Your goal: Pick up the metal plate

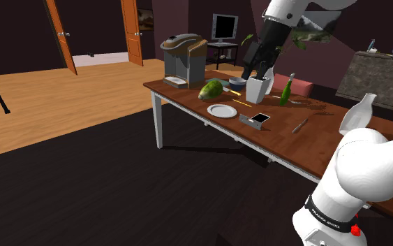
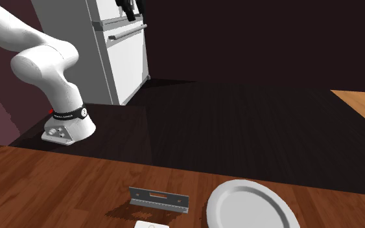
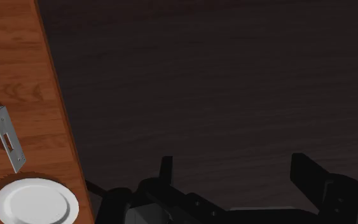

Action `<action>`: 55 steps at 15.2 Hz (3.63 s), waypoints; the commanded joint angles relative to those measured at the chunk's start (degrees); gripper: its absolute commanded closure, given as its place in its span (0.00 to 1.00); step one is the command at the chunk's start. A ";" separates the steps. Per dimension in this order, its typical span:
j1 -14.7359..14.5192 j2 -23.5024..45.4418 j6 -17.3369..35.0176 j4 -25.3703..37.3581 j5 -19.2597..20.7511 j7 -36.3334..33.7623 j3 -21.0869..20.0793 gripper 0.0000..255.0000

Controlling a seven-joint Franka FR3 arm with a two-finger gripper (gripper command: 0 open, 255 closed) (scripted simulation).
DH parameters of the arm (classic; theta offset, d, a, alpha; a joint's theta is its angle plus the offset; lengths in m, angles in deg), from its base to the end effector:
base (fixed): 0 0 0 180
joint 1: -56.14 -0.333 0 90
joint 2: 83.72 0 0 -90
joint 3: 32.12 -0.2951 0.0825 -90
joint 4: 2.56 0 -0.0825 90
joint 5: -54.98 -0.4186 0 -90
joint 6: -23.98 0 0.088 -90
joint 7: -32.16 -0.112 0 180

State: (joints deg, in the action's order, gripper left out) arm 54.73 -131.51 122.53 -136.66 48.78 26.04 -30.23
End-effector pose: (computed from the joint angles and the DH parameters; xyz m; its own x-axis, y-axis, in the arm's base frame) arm 0.3590 0.0046 0.6115 0.9729 -0.1244 0.1951 -0.0949 -0.9835 -0.1537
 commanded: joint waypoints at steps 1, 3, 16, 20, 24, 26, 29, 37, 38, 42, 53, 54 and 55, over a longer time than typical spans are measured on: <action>0.00 0.00 0.00 0.00 0.00 0.00 0.00 0.00; 0.83 0.44 2.15 -2.27 1.17 1.53 1.43 0.00; 6.66 9.53 18.10 -11.90 8.77 11.31 11.76 0.00; 8.20 14.63 23.59 -12.87 10.60 14.35 15.29 0.00; 9.38 20.75 29.15 -12.82 11.72 17.59 18.95 0.00; 9.78 24.15 31.90 -12.40 11.89 19.34 20.85 0.00; 10.11 29.63 35.92 -11.31 11.45 22.26 23.76 0.00; 10.47 46.45 45.09 -5.65 3.77 33.41 30.53 0.00; 10.73 48.76 45.96 -4.65 2.04 35.22 31.02 0.00; 11.93 54.35 48.71 -2.96 -2.95 39.75 30.89 0.00; 13.10 58.70 52.58 -3.37 -8.19 43.59 29.09 1.00; 13.05 58.73 52.47 -3.22 -8.16 43.47 29.07 1.00; 13.00 58.58 52.45 -3.33 -8.01 43.37 29.13 1.00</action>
State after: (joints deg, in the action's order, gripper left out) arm 67.44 -73.31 174.52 -139.88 40.64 69.40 -1.46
